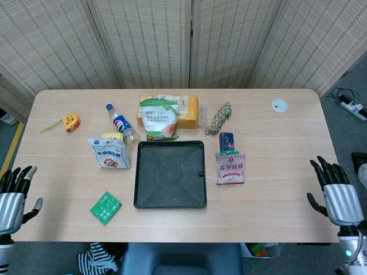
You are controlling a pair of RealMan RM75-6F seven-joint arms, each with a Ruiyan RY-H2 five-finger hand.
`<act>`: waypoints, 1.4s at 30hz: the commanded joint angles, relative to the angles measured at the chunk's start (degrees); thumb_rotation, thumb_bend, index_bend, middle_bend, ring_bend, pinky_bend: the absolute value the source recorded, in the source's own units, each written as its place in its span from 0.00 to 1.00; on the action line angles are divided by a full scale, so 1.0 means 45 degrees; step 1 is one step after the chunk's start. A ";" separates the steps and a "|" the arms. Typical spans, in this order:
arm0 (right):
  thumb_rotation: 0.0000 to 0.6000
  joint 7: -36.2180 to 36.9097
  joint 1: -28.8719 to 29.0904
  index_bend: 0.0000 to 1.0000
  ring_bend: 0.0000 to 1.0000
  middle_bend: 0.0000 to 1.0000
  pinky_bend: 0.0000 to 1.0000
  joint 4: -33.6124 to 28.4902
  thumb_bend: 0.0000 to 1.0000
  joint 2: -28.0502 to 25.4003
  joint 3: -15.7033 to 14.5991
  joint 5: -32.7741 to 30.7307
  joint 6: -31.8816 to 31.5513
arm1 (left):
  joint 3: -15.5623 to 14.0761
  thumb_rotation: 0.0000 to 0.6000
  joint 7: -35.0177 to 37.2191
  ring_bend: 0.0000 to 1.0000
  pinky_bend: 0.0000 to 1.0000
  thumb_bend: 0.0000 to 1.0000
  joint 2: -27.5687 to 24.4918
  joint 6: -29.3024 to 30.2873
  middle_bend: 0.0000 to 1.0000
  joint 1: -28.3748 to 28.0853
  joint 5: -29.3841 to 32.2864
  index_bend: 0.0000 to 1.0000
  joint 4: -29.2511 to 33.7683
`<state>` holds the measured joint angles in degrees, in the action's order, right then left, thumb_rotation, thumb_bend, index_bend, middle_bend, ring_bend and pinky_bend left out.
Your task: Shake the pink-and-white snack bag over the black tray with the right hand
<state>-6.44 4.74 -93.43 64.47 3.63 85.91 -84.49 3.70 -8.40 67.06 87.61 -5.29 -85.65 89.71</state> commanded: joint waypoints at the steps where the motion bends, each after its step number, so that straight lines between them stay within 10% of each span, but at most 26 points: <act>1: 1.00 0.0053 0.0026 0.03 0.11 0.04 0.09 0.0012 0.36 0.0013 0.0010 -0.0027 0.0047 | -0.0011 1.00 -0.0052 0.07 0.00 0.42 0.0005 -0.0053 0.11 -0.0013 0.0034 0.08 0.0013; 24: 1.00 0.1765 0.1369 0.02 0.13 0.06 0.10 0.0064 0.36 0.0173 0.0231 -0.0235 0.2183 | -0.0148 1.00 -0.0044 0.07 0.00 0.42 0.0015 0.0104 0.11 0.0166 -0.0050 0.09 0.0115; 42: 1.00 0.8441 0.3337 0.06 0.15 0.07 0.12 0.2174 0.36 0.1762 0.0811 -0.1395 0.5996 | -0.0203 1.00 -0.0017 0.08 0.01 0.42 0.0033 -0.0037 0.11 0.0177 -0.0018 0.09 0.0054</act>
<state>26.38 17.58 -85.90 70.73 6.57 80.21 -60.93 2.79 -8.48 67.21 87.44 -4.50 -85.73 89.95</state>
